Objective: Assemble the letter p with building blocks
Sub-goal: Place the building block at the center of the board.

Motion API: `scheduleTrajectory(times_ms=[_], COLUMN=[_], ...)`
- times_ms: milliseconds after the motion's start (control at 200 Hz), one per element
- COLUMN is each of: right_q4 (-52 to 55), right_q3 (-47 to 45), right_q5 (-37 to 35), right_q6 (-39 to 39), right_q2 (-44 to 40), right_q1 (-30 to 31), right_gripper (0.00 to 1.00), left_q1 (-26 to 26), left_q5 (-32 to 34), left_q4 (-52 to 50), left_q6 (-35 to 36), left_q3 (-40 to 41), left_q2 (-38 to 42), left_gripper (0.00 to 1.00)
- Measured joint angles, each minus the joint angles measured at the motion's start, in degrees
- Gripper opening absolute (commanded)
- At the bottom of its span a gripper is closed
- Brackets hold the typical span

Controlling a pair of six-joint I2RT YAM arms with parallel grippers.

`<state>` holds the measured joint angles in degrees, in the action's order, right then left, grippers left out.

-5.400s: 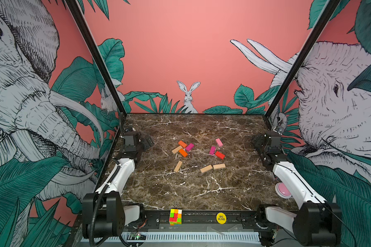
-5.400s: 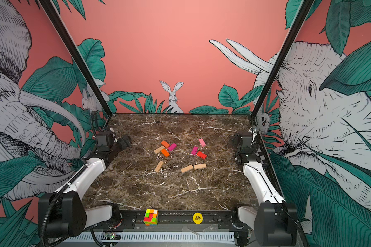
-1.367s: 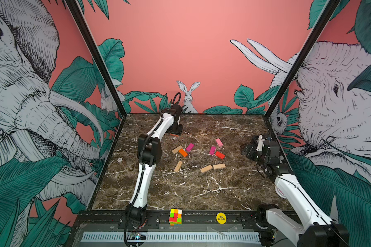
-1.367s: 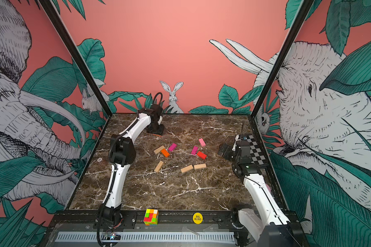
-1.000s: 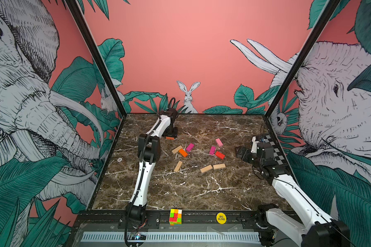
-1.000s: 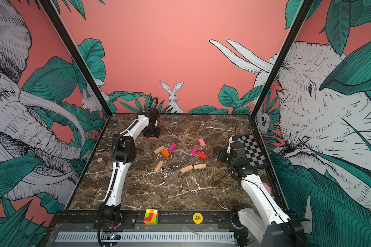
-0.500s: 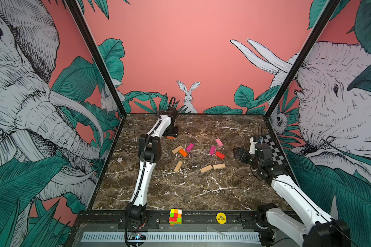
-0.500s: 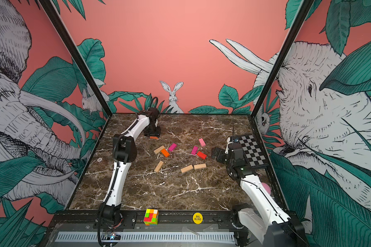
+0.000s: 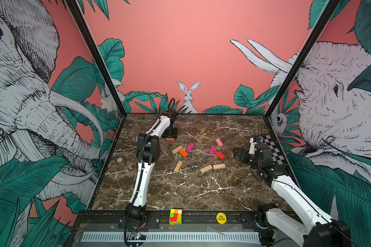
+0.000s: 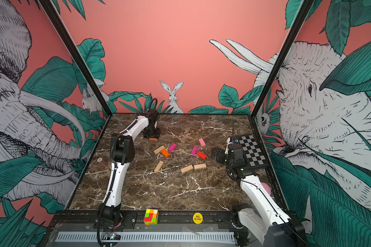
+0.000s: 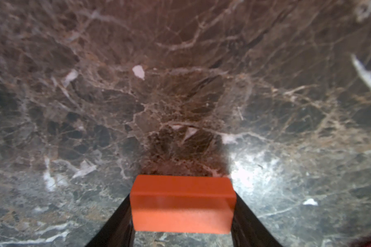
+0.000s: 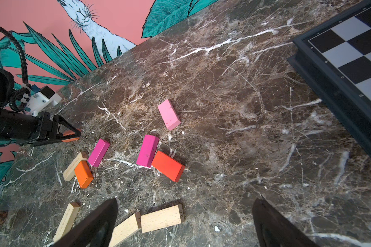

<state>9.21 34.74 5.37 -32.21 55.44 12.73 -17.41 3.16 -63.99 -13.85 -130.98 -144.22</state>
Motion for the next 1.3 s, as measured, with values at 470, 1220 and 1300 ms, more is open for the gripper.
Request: scheduleTrajectory(times_ms=[470,1220,1300], right_q4=[0.0,0.57,0.9], right_q3=[0.0,0.0,0.0], right_q5=[-0.13,-0.35,-0.35], right_q6=[-0.17,-0.17,-0.15], right_q2=[0.02,-1.9,-2.91], right_q1=[0.04,0.04,0.04], right_gripper=[0.98,0.98,0.98], left_q1=[0.0,-2.4,-4.5], left_q5=[-0.09,2.43,2.49], left_q4=[-0.17,0.68,1.55], left_q6=[-0.09,1.84,2.89], left_q3=[-0.13,5.31,7.17], left_q2=[0.0,14.67,18.45], left_gripper=[0.83,0.92,0.91])
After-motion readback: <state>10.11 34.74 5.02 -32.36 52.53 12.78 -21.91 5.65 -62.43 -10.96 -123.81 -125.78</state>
